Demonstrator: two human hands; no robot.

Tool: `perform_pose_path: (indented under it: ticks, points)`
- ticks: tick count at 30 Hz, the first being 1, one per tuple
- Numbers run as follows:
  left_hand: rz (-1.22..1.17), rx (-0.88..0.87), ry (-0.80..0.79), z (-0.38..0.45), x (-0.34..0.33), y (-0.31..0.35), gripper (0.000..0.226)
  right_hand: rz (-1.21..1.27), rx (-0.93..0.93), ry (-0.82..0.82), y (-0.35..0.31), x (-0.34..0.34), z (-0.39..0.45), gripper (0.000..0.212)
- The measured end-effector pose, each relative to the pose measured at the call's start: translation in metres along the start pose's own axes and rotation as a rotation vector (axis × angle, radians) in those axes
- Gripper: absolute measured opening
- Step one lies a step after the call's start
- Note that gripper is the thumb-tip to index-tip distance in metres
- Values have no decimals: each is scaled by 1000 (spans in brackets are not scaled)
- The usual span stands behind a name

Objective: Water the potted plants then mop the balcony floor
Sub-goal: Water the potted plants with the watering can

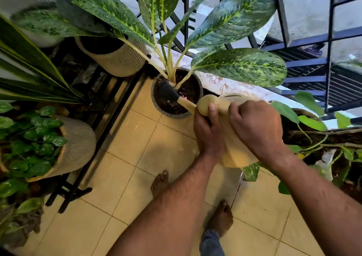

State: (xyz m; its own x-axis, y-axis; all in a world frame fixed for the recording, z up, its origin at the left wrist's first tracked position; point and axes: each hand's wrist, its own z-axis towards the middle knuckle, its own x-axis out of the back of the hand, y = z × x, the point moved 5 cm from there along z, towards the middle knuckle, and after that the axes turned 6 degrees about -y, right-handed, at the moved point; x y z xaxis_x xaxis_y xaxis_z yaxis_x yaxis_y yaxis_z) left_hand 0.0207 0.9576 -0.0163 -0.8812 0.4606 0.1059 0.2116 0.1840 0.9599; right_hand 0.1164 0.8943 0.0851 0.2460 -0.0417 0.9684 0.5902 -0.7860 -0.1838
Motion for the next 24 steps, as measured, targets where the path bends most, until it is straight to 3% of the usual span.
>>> perform_pose_path:
  ticks: [9,18,24]
  points:
    - [197,-153,-19,-34,27,12,84,212,-53,98,15,-10,-51,63]
    - [319,-385,-53,-45,81,31,73,559,48,56,-11,-16,-81,67]
    - [337,-507,-67,-46,133,40,84,602,189,34,-47,-6,-95,62]
